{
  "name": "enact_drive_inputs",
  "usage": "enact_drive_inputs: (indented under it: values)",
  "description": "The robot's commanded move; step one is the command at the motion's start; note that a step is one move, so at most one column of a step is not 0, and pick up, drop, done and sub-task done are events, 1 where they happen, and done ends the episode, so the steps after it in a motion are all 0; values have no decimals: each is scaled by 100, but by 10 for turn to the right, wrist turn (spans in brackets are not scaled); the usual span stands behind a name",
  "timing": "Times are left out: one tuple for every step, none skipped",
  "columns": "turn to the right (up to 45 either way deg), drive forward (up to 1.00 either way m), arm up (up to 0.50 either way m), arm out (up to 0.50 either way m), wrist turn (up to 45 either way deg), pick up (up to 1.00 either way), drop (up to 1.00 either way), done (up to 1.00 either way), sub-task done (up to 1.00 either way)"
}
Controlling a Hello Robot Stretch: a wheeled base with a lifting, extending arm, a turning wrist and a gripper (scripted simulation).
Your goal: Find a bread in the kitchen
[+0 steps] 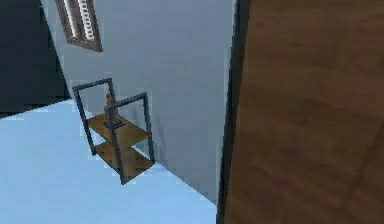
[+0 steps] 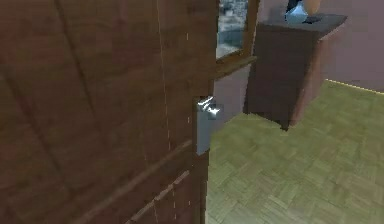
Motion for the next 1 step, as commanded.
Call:
enact_drive_inputs:
  values:
    - [-450, 0, 0, 0, 0, 0, 0, 0, 0]
